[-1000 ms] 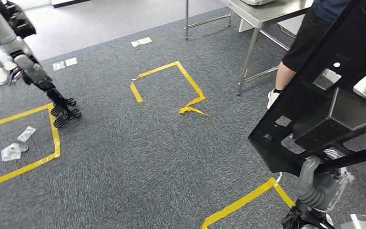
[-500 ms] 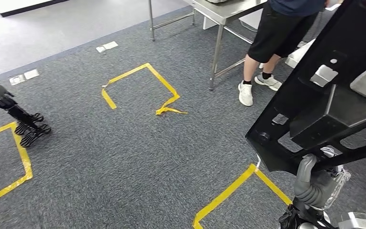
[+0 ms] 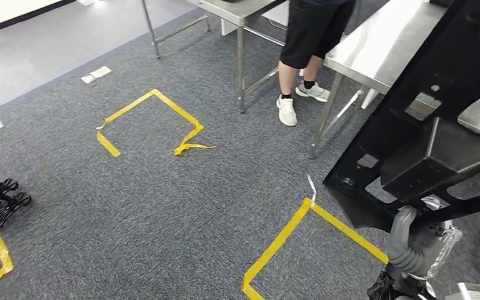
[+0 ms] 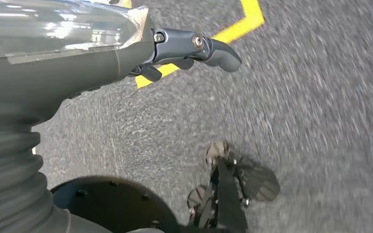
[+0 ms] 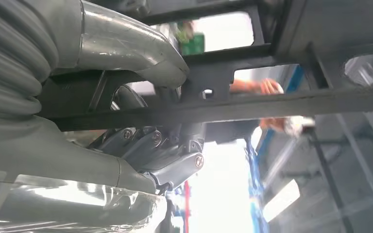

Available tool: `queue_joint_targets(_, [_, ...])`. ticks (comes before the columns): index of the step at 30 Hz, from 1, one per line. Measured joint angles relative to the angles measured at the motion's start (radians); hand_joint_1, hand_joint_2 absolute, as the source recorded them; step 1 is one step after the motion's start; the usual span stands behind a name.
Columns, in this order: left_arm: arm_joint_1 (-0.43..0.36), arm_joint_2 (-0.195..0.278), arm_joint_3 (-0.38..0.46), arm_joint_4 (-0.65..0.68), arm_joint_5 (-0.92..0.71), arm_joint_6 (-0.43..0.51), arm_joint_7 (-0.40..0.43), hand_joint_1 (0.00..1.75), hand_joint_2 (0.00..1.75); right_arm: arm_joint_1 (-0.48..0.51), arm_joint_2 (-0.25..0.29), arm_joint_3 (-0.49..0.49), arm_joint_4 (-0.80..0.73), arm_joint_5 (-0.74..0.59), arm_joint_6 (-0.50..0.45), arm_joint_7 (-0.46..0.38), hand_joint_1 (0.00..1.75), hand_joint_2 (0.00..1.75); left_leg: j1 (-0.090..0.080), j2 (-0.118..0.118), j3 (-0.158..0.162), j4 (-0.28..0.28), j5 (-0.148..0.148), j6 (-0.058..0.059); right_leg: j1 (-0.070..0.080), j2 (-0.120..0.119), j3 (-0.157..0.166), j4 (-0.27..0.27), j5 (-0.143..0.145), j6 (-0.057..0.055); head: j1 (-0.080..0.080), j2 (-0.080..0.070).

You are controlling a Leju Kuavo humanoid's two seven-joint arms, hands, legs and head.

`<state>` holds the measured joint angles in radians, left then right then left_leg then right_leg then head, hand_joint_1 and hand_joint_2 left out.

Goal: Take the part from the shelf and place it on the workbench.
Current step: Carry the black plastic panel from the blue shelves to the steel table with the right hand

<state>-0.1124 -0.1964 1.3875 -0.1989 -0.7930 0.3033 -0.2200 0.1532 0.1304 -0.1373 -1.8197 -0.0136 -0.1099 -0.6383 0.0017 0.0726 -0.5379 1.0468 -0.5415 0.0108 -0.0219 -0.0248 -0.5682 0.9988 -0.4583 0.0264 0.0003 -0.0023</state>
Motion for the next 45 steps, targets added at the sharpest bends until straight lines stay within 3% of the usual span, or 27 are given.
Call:
queue_joint_targets(2, [0.001, 0.000, 0.000, 0.000, -0.001, 0.000, 0.001, 0.00, 1.75, 0.001, 0.005, -0.002, -0.004, 0.001, 0.000, -0.001, 1.75, 1.75, 0.004, -0.053, -0.047, 0.105, -0.060, -0.005, -0.003, 0.019, 0.000, -0.001, 0.002, -0.011, -0.003, 0.000])
queue_joint_targets(3, [0.002, 0.000, 0.000, 0.000, -0.001, 0.000, 0.001, 0.00, 1.75, 0.001, 0.006, -0.002, -0.004, 0.001, 0.000, -0.001, 1.75, 1.75, 0.005, -0.064, -0.066, 0.147, -0.081, -0.006, -0.002, 0.024, -0.001, -0.001, 0.002, -0.015, -0.004, 0.000])
queue_joint_targets(6, [0.003, 0.000, 0.000, 0.000, -0.001, 0.000, 0.002, 0.00, 1.75, 0.002, 0.009, -0.002, -0.004, 0.002, 0.000, -0.002, 1.75, 1.75, 0.006, -0.069, -0.095, 0.204, -0.102, -0.008, -0.001, 0.034, -0.001, -0.001, 0.002, -0.016, -0.004, 0.000])
queue_joint_targets(7, [0.005, -0.001, 0.000, 0.000, -0.001, 0.000, 0.002, 0.00, 1.75, 0.004, 0.010, -0.003, -0.004, 0.002, 0.000, -0.002, 1.75, 1.75, 0.007, -0.072, -0.105, 0.216, -0.095, -0.009, -0.001, 0.047, -0.001, 0.000, 0.002, -0.016, -0.004, 0.000])
queue_joint_targets(9, [0.007, 0.000, 0.000, 0.000, -0.002, 0.000, 0.002, 0.00, 1.75, 0.010, 0.012, -0.007, -0.008, 0.004, 0.000, -0.002, 1.75, 1.75, 0.017, -0.110, -0.067, 0.116, -0.024, -0.010, 0.000, 0.092, -0.003, 0.007, 0.001, -0.011, -0.004, 0.000])
queue_joint_targets(11, [0.007, 0.000, 0.000, 0.000, -0.003, 0.000, 0.002, 0.00, 1.75, 0.016, 0.015, -0.010, -0.015, 0.004, -0.001, -0.003, 1.75, 1.75, 0.021, -0.148, -0.013, -0.014, 0.038, -0.008, 0.000, 0.132, -0.013, 0.014, 0.004, 0.004, -0.003, 0.000])
queue_joint_targets(13, [0.007, 0.000, -0.001, 0.000, -0.004, -0.002, 0.001, 0.00, 1.75, 0.024, 0.016, -0.013, -0.023, 0.005, -0.001, -0.004, 1.75, 1.75, 0.015, -0.138, -0.010, -0.027, 0.039, 0.005, -0.002, 0.148, -0.025, 0.014, 0.009, 0.020, -0.003, 0.000])
queue_joint_targets(15, [0.006, 0.000, -0.001, 0.000, -0.003, -0.007, -0.003, 0.00, 1.75, 0.031, 0.017, -0.017, -0.029, 0.006, -0.002, -0.004, 1.75, 1.75, 0.014, -0.113, -0.006, -0.036, 0.047, 0.022, -0.001, 0.108, -0.049, 0.048, -0.007, 0.025, 0.001, 0.000])
queue_joint_targets(17, [0.007, 0.000, -0.001, 0.000, 0.000, -0.010, -0.007, 0.00, 1.75, 0.033, 0.017, -0.019, -0.031, 0.007, -0.001, -0.005, 1.75, 1.75, 0.012, -0.084, -0.005, -0.041, 0.050, 0.033, 0.002, 0.053, -0.103, 0.155, -0.055, 0.020, 0.008, 0.000])
queue_joint_targets(19, [0.008, 0.000, -0.001, 0.000, 0.004, -0.010, -0.008, 0.00, 1.75, 0.035, 0.016, -0.019, -0.031, 0.008, 0.002, -0.006, 1.75, 1.75, 0.009, -0.055, -0.007, -0.041, 0.048, 0.036, 0.002, 0.040, -0.160, 0.276, -0.098, 0.020, 0.011, 0.000])
queue_joint_targets(20, [0.008, 0.000, -0.001, 0.000, 0.005, -0.011, -0.008, 0.00, 1.75, 0.037, 0.016, -0.019, -0.031, 0.009, 0.003, -0.006, 1.75, 1.75, 0.008, -0.040, -0.007, -0.040, 0.048, 0.036, 0.001, 0.037, -0.168, 0.298, -0.102, 0.025, 0.011, 0.000])
queue_joint_targets(21, [0.008, 0.000, -0.001, 0.000, 0.006, -0.011, -0.008, 0.00, 1.75, 0.038, 0.015, -0.019, -0.031, 0.008, 0.003, -0.006, 1.75, 1.75, 0.008, -0.028, -0.006, -0.040, 0.047, 0.035, 0.000, 0.033, -0.154, 0.276, -0.091, 0.033, 0.011, 0.000])
queue_joint_targets(23, [0.007, 0.000, -0.001, 0.000, 0.006, -0.011, -0.008, 0.00, 1.75, 0.039, 0.014, -0.019, -0.031, 0.009, 0.003, -0.006, 1.75, 1.75, 0.007, -0.006, -0.002, -0.040, 0.043, 0.030, -0.001, 0.000, -0.076, 0.140, -0.047, 0.047, 0.011, 0.000])
queue_joint_targets(25, [0.007, 0.000, -0.001, -0.001, 0.006, -0.011, -0.008, 0.00, 1.75, 0.038, 0.014, -0.019, -0.031, 0.009, 0.003, -0.006, 1.75, 1.75, 0.001, 0.011, 0.004, -0.039, 0.036, 0.020, 0.004, -0.041, -0.013, 0.032, -0.018, 0.044, 0.009, 0.000])
queue_joint_targets(26, [0.007, 0.000, -0.001, -0.001, 0.006, -0.011, -0.008, 0.00, 1.75, 0.038, 0.014, -0.019, -0.031, 0.009, 0.003, -0.006, 1.75, 1.75, -0.002, 0.019, 0.008, -0.039, 0.034, 0.015, 0.007, -0.051, -0.002, 0.014, -0.014, 0.037, 0.008, 0.000])
queue_joint_targets(28, [0.006, 0.000, -0.001, -0.001, 0.007, -0.011, -0.008, 0.00, 1.75, 0.037, 0.013, -0.019, -0.031, 0.009, 0.003, -0.006, 1.75, 1.75, -0.002, 0.036, 0.014, -0.041, 0.030, 0.005, 0.008, -0.030, -0.005, 0.014, -0.011, 0.024, 0.005, 0.000])
queue_joint_targets(30, [0.004, -0.001, -0.001, -0.001, 0.007, -0.011, -0.008, 0.00, 1.75, 0.036, 0.012, -0.020, -0.031, 0.009, 0.003, -0.006, 1.75, 1.75, 0.005, 0.012, 0.008, -0.018, 0.009, -0.007, 0.001, -0.006, -0.004, 0.011, -0.007, 0.011, 0.003, 0.000])
queue_joint_targets(33, [0.006, 0.000, -0.001, -0.001, 0.009, -0.011, -0.009, 0.00, 1.75, 0.031, 0.013, -0.018, -0.031, 0.009, 0.003, -0.007, 1.75, 1.75, 0.010, -0.063, -0.073, 0.155, -0.084, -0.016, -0.005, 0.028, -0.004, 0.010, -0.003, -0.008, -0.001, 0.000])
queue_joint_targets(35, [0.009, 0.000, 0.000, -0.001, 0.011, -0.012, -0.010, 0.00, 1.75, 0.030, 0.014, -0.018, -0.030, 0.009, 0.003, -0.007, 1.75, 1.75, 0.011, -0.074, -0.124, 0.249, -0.109, -0.018, -0.003, 0.053, -0.004, 0.010, -0.003, -0.010, -0.001, 0.000])
queue_joint_targets(36, [0.009, 0.000, 0.000, -0.001, 0.012, -0.012, -0.011, 0.00, 1.75, 0.030, 0.014, -0.017, -0.029, 0.009, 0.003, -0.007, 1.75, 1.75, 0.012, -0.075, -0.127, 0.244, -0.091, -0.017, -0.004, 0.066, -0.002, 0.011, -0.003, -0.010, -0.001, 0.000])
queue_joint_targets(38, [0.008, 0.000, 0.000, -0.001, 0.016, -0.012, -0.013, 0.00, 1.75, 0.028, 0.014, -0.016, -0.028, 0.009, 0.003, -0.007, 1.75, 1.75, 0.017, -0.093, -0.083, 0.134, -0.015, -0.016, -0.005, 0.093, 0.000, 0.012, -0.004, -0.009, -0.001, 0.000])
queue_joint_targets(40, [0.008, 0.002, 0.000, -0.001, 0.019, -0.012, -0.014, 0.00, 1.75, 0.024, 0.014, -0.014, -0.028, 0.009, 0.003, -0.006, 1.75, 1.75, 0.024, -0.144, -0.033, 0.016, 0.036, -0.014, -0.002, 0.116, -0.004, 0.016, -0.004, -0.002, 0.000, 0.000])
queue_joint_targets(41, [0.008, 0.002, 0.000, -0.001, 0.019, -0.012, -0.014, 0.00, 1.75, 0.021, 0.014, -0.014, -0.028, 0.009, 0.003, -0.006, 1.75, 1.75, 0.024, -0.161, -0.023, -0.012, 0.042, -0.011, -0.002, 0.128, -0.010, 0.017, -0.002, 0.004, 0.000, 0.000])
queue_joint_targets(42, [0.008, 0.002, 0.000, -0.001, 0.020, -0.012, -0.014, 0.00, 1.75, 0.019, 0.014, -0.013, -0.027, 0.009, 0.003, -0.006, 1.75, 1.75, 0.021, -0.165, -0.020, -0.022, 0.040, -0.007, -0.003, 0.139, -0.015, 0.016, 0.000, 0.012, 0.000, 0.000])
queue_joint_targets(43, [0.007, 0.002, 0.000, -0.001, 0.020, -0.012, -0.015, 0.00, 1.75, 0.019, 0.014, -0.012, -0.027, 0.009, 0.003, -0.006, 1.75, 1.75, 0.018, -0.154, -0.020, -0.024, 0.042, 0.000, -0.004, 0.152, -0.022, 0.013, 0.004, 0.022, 0.000, 0.000])
queue_joint_targets(44, [0.007, 0.001, 0.000, -0.001, 0.020, -0.012, -0.015, 0.00, 1.75, 0.019, 0.013, -0.012, -0.026, 0.009, 0.003, -0.006, 1.75, 1.75, 0.017, -0.140, -0.018, -0.029, 0.046, 0.009, -0.006, 0.153, -0.028, 0.014, 0.005, 0.028, -0.001, 0.000])
queue_joint_targets(45, [0.006, 0.001, 0.000, -0.001, 0.021, -0.012, -0.015, 0.00, 1.75, 0.018, 0.012, -0.012, -0.026, 0.009, 0.003, -0.006, 1.75, 1.75, 0.017, -0.127, -0.015, -0.034, 0.049, 0.018, -0.005, 0.138, -0.038, 0.026, -0.001, 0.031, 0.002, 0.000])
